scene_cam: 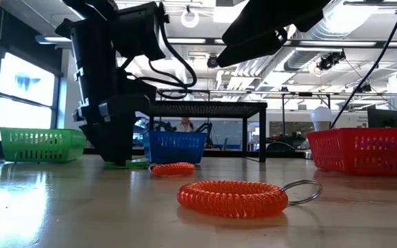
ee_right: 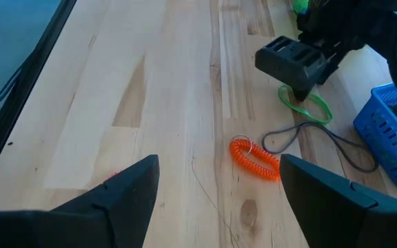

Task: Pick & Place Office Desk Supplies
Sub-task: Put the green rubber band into the blue basket

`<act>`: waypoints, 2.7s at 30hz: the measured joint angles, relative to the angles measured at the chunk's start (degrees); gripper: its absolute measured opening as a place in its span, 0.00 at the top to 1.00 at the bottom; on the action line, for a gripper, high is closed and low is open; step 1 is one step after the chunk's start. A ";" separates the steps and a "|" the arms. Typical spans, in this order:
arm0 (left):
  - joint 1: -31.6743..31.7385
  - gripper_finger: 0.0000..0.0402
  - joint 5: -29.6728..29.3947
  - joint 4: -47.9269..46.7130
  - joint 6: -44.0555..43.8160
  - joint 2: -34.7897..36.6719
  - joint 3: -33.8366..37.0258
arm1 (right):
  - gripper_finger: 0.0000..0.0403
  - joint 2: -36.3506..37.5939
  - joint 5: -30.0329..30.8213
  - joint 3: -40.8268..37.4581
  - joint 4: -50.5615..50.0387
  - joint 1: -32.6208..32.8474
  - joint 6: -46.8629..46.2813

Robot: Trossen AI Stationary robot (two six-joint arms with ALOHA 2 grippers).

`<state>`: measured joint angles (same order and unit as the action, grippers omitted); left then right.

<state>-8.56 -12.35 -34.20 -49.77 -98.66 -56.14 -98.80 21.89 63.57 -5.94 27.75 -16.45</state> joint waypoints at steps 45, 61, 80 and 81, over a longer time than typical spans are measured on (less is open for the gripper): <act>-6.44 1.00 -11.81 7.87 3.59 14.76 -0.55 | 0.28 0.00 0.15 0.00 0.35 -0.02 0.02; 10.29 1.00 -16.68 12.23 7.87 12.49 -0.59 | 0.28 0.00 0.20 0.00 0.12 -0.02 0.15; 12.31 1.00 -11.21 12.58 12.29 9.91 -0.54 | 0.28 0.00 0.22 0.00 0.14 -0.11 0.15; 12.31 1.00 -10.62 13.07 13.40 9.91 -0.53 | 0.28 0.00 0.21 0.00 0.14 -0.11 0.15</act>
<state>3.75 -22.97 -21.12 -36.37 -88.75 -56.67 -98.80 22.10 63.57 -5.80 27.64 -16.29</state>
